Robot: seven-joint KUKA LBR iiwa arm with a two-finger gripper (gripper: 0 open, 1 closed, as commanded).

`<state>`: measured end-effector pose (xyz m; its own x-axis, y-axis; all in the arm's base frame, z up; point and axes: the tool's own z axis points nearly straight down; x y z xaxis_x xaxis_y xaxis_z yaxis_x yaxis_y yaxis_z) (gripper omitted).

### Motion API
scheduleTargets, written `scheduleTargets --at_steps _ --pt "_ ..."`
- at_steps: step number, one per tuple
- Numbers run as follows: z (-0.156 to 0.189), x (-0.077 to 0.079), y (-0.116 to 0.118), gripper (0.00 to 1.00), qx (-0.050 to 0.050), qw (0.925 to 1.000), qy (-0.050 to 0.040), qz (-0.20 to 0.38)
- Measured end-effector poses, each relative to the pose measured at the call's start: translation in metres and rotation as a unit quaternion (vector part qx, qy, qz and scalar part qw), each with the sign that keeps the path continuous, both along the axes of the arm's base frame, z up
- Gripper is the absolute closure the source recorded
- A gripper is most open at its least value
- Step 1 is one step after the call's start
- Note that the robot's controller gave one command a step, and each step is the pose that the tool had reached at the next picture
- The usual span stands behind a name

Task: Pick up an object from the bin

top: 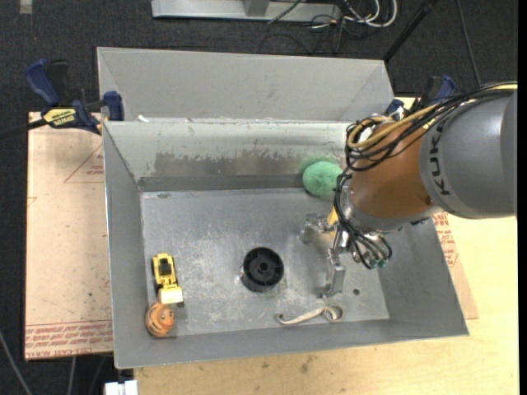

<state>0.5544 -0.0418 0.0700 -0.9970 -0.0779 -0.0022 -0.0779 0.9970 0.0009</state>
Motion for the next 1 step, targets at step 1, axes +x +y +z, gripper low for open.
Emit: scheduleTargets --at_steps 1 --pt "0.0002 -0.0274 0.03 0.0 0.0 1.0 -0.0003 -0.001"
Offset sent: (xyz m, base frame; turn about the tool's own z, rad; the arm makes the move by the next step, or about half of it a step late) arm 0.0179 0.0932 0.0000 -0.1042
